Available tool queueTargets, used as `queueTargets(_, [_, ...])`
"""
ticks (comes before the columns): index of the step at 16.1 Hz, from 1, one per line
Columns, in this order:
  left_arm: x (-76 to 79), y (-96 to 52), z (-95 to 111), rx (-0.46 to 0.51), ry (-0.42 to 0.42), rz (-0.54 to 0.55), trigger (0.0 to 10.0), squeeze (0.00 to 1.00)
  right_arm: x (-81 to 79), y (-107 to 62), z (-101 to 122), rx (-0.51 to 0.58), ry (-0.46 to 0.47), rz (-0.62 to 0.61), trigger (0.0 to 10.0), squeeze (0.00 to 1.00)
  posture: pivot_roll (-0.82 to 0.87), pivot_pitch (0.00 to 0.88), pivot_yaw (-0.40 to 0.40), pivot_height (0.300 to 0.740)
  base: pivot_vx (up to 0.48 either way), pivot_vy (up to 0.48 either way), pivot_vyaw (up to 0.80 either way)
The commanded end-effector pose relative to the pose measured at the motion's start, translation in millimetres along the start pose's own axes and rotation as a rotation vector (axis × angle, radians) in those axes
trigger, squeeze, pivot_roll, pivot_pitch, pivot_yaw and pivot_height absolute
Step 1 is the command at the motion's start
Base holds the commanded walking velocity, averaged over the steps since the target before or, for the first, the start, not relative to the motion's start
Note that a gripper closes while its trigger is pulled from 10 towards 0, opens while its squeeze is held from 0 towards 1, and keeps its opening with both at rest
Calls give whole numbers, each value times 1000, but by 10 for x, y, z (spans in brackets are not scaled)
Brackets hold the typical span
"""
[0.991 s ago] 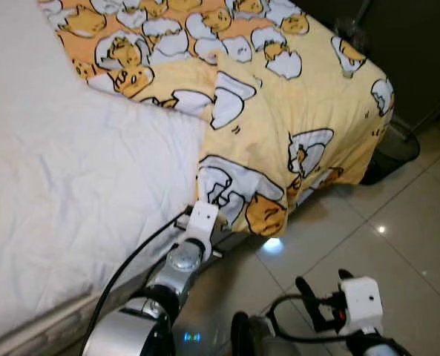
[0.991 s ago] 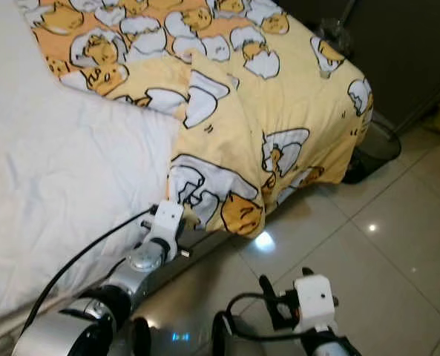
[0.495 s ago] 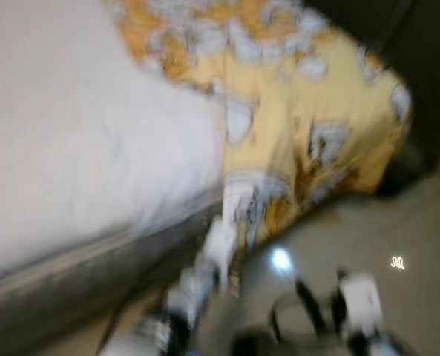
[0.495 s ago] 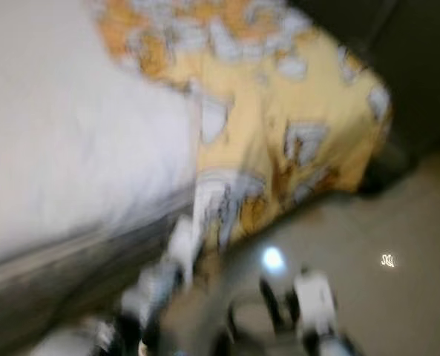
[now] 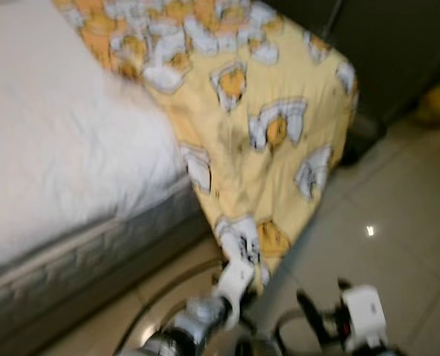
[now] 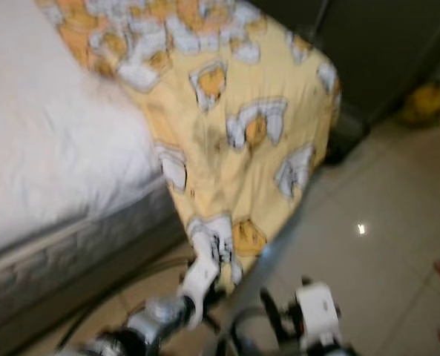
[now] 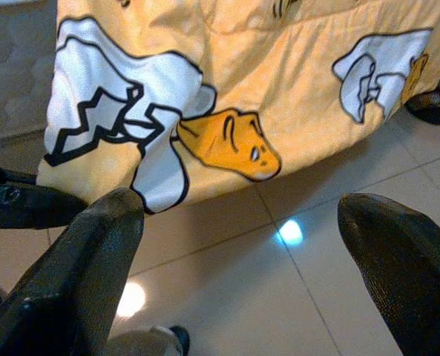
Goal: Clean up the room
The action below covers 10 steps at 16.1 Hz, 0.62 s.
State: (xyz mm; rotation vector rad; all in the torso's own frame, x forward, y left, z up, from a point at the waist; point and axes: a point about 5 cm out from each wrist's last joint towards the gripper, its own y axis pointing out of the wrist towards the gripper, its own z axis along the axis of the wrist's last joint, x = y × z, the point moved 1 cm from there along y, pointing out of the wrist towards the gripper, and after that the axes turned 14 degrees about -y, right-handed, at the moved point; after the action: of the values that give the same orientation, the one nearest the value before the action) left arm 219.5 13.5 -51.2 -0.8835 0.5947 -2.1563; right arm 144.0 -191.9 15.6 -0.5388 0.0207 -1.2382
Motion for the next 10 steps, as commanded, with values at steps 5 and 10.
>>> queueTargets(5, [1109, 83, -748, -221, -108, -353, 10000, 0, 35, -85, -28, -15, -1, 29, 10000, 0, -181, 169, -129, 740, 0, 0, 0])
queueTargets(10, [390, 24, -247, 166, 106, 63, 10000, 0, 29, -39, -14, -7, -2, 48, 10000, 0, -146, 157, -133, 740, 0, 0, 0])
